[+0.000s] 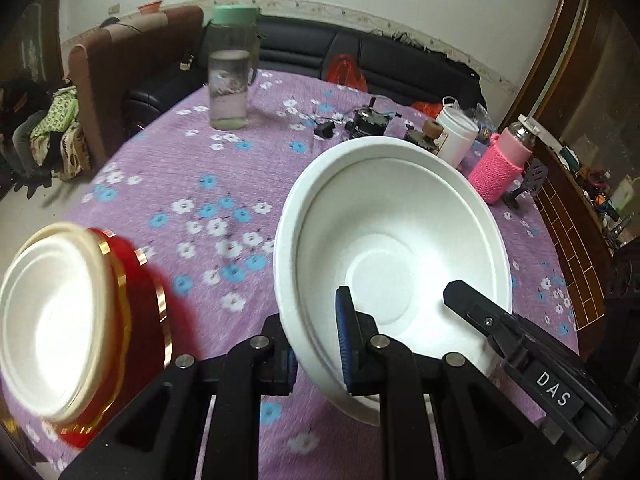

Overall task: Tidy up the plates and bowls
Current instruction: 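Carry the white bowl with both grippers over the stacked bowls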

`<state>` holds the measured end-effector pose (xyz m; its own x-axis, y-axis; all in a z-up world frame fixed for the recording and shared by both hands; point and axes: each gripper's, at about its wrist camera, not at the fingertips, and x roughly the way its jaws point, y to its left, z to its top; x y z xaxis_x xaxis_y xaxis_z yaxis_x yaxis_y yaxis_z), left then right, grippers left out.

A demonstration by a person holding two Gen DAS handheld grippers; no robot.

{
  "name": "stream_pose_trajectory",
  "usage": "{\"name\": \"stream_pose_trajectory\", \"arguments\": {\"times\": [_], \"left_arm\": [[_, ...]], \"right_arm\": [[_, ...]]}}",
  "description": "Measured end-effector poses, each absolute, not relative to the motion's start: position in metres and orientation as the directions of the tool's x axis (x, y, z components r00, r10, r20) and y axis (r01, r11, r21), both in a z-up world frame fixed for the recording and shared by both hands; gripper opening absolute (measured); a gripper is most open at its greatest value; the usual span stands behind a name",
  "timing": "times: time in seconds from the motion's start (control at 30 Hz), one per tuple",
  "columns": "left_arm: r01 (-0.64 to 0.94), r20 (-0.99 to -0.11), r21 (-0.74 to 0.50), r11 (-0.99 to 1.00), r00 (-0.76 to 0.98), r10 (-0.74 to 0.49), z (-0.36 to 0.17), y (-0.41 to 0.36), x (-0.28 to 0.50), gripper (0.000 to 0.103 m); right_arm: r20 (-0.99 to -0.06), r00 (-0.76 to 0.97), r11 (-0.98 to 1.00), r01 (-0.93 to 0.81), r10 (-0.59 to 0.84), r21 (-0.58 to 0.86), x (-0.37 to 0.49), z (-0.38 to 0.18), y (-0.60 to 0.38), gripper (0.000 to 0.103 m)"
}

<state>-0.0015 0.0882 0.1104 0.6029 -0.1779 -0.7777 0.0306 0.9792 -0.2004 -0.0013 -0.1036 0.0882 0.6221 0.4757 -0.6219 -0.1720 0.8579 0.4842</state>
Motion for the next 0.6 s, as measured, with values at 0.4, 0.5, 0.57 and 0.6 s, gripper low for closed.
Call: {"name": "stream_pose_trajectory", "arguments": {"times": [0.4, 0.5, 0.57, 0.6], "left_arm": [[-0.043, -0.725, -0.233, 0.971, 0.673, -0.144, 0.123, 0.139, -0.077, 0.016], [-0.067, -0.713, -0.257, 0.964, 0.686, -0.143, 0.124, 0.154, -0.092, 0.016], [-0.083, -0.706, -0.266, 0.960, 0.695, -0.135, 0.126, 0.163, -0.100, 0.016], [-0.094, -0.702, -0.269, 0.958, 0.701, -0.129, 0.126, 0.169, -0.105, 0.016]], "right_arm": [[-0.605, 0.601, 0.847, -0.284, 0.522, 0.450, -0.055, 0.109, -0.055, 0.020], [-0.600, 0.593, 0.840, -0.314, 0.537, 0.442, -0.065, 0.114, -0.040, 0.020], [-0.597, 0.587, 0.835, -0.336, 0.547, 0.435, -0.070, 0.118, -0.030, 0.020], [-0.596, 0.584, 0.834, -0.350, 0.550, 0.426, -0.074, 0.121, -0.023, 0.020]]}}
